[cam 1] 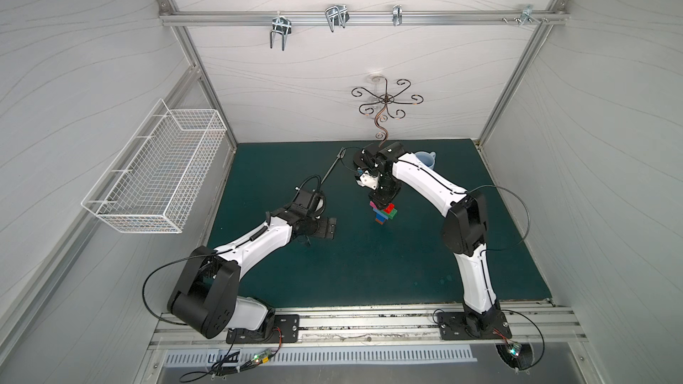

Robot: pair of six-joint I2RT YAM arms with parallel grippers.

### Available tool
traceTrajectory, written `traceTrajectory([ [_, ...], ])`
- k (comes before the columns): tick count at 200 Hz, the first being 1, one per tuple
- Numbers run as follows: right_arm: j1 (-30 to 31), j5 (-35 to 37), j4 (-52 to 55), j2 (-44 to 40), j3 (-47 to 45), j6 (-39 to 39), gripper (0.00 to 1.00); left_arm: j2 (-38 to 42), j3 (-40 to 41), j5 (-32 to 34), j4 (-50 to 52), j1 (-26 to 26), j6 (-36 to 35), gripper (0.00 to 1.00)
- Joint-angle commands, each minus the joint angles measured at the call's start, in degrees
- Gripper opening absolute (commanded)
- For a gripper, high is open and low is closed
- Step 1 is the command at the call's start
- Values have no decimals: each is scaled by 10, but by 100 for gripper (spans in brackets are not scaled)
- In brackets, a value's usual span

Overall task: Assemble a spoon with lego
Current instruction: Assemble the lego brick with the lego brick, then pick up the lego brick from the center of the board.

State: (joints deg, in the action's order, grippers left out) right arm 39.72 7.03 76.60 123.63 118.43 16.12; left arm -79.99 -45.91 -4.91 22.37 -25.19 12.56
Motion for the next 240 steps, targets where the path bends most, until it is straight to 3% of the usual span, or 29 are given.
traceTrajectory([
  [1, -8, -15, -4, 20, 2, 4, 50, 2, -23, 3, 1, -2, -4, 100],
  [47, -16, -24, -8, 36, 3, 8, 48, 0, -29, 5, 7, -2, -5, 100],
  [88, -22, -57, -4, 20, 13, -2, 23, 3, -37, 3, 13, -2, -6, 100],
  [106, -38, -118, -16, -8, 12, -24, 22, 8, -43, -13, 14, -2, 4, 100],
  [127, -73, -261, -84, -69, -43, -77, 22, 20, -63, -22, 28, -1, 6, 100],
  [151, -128, -489, -295, -159, -202, -190, 24, 35, -104, -42, 60, 8, 9, 100],
  [173, -154, -648, -603, -207, -365, -349, 26, 54, -134, -76, 76, 24, 19, 100],
  [203, -151, -718, -871, -183, -458, -500, 26, 70, -171, -91, 106, 34, 24, 100],
  [240, -146, -756, -1239, -102, -518, -713, 28, 74, -202, -85, 136, 37, 26, 100],
])
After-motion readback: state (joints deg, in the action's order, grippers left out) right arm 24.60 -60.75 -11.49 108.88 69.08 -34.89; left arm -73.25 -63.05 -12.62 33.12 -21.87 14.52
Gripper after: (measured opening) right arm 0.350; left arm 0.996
